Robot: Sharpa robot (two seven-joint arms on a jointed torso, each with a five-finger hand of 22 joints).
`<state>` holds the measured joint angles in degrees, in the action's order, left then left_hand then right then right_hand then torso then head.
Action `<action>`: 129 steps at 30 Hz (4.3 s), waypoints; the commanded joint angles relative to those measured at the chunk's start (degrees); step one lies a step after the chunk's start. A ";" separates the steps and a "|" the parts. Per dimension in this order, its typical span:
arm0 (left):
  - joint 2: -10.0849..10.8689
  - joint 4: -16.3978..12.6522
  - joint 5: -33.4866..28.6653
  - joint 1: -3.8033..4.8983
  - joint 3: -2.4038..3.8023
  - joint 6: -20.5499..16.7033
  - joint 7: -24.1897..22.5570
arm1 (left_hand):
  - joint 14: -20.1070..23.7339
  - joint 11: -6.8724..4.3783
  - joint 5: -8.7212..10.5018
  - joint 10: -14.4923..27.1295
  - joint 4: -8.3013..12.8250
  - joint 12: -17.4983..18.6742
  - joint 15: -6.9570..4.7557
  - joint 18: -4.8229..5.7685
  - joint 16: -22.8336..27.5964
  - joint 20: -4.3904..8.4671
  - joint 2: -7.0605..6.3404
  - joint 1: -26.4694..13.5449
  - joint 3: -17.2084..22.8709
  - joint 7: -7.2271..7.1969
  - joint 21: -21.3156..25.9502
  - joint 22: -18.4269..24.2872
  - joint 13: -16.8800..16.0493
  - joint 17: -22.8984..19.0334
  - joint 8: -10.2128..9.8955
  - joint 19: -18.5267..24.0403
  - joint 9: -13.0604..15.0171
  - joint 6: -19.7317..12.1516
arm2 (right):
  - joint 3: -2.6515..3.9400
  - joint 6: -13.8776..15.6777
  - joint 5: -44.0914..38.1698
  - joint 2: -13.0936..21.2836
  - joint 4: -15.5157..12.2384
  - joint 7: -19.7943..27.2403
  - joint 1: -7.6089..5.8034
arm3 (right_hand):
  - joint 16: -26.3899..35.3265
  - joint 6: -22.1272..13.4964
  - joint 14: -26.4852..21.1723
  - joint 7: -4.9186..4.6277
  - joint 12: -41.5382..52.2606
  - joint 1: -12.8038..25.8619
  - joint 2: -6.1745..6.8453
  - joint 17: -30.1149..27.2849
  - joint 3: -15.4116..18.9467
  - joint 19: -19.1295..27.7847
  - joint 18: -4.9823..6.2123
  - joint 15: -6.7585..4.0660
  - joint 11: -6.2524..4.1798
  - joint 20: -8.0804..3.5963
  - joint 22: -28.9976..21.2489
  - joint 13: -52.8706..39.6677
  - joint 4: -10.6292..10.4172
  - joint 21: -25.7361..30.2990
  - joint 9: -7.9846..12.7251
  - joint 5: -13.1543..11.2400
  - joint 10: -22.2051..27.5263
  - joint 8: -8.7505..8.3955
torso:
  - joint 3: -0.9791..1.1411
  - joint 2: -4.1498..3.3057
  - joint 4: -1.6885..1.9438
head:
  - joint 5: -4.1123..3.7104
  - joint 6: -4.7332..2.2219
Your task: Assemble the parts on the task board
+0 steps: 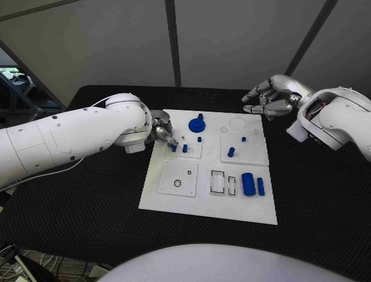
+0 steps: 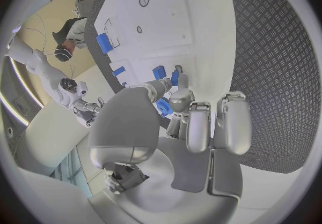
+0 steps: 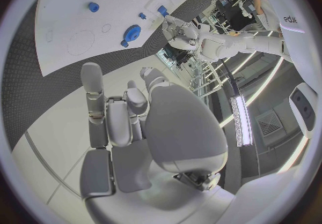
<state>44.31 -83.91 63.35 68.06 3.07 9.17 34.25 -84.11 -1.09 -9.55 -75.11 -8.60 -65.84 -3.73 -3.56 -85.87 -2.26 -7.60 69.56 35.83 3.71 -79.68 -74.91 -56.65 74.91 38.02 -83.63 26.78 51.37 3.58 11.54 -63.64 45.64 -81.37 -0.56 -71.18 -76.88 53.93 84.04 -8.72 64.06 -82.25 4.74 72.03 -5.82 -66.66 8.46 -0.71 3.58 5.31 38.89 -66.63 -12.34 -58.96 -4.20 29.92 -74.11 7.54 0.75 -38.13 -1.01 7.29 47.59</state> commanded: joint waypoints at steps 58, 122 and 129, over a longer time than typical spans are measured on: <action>-1.81 1.81 2.24 0.00 -0.72 4.98 0.61 | -4.57 -0.58 0.09 -1.41 5.10 -0.67 -0.94 0.80 -0.25 0.40 -1.08 -4.44 6.29 -1.34 -0.80 -6.51 -0.57 10.53 1.87 -0.67 1.31 0.81 | -0.01 -0.62 -0.15 -0.05 -0.06 0.53 -0.05 | 0.38 0.34 2.00 -0.03 0.02 0.27 -0.03 -0.03 -0.42 0.09 0.45 -0.25 -0.13 -0.13 -0.03 0.01 -0.02 0.25 0.05 0.28 0.28 0.39 | 0.09 -0.02 -0.04 | -0.31 0.51; 0.40 2.21 -5.81 0.01 -0.19 -13.61 -13.01 | 4.67 4.30 -0.17 19.82 -7.30 17.70 2.90 -4.24 17.22 -2.44 -0.64 -4.30 -22.59 3.73 25.67 11.26 20.23 -7.75 -3.63 14.47 -2.30 -9.88 | -0.01 -0.20 -0.17 0.16 0.05 0.56 -0.04 | 0.64 0.31 1.94 -0.04 -0.19 0.34 0.10 -0.31 -0.60 0.22 0.50 -0.26 -0.12 -0.13 -0.39 0.20 -0.08 0.53 0.06 0.30 0.45 0.39 | 0.09 0.00 0.03 | -1.05 -0.26; -1.17 0.91 2.71 -0.07 -0.90 -19.03 -23.98 | 22.92 6.77 -0.07 29.96 -2.36 24.81 5.72 -6.15 37.25 -5.00 -2.36 10.82 -16.29 5.72 42.06 21.23 26.58 -27.35 -7.44 27.35 -7.13 -13.50 | -0.01 0.21 -0.17 0.03 0.20 0.46 -0.04 | 5.04 0.12 0.49 -0.08 -7.66 0.30 0.59 -5.04 -1.85 3.14 1.44 -0.24 -0.10 -0.11 -6.33 6.64 -0.35 4.91 0.09 0.36 5.09 0.39 | 0.01 -0.06 0.00 | -1.63 -0.57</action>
<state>43.40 -82.63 61.23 67.97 2.17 -4.61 19.04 -61.60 5.73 -9.52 -45.42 -11.13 -41.28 1.95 -11.12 -48.92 -7.17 -9.72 79.61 19.08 9.42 -38.04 -53.91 -30.46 48.02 30.70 -56.59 19.95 37.49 3.54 11.23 -63.69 45.75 -81.20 -0.44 -71.14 -72.31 53.92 84.04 -8.71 57.12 -82.21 4.78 67.46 -7.38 -63.85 9.39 -0.72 3.47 5.21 33.12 -60.64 -12.74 -54.50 -4.20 29.92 -69.46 7.54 0.79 -38.18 -0.98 5.77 47.09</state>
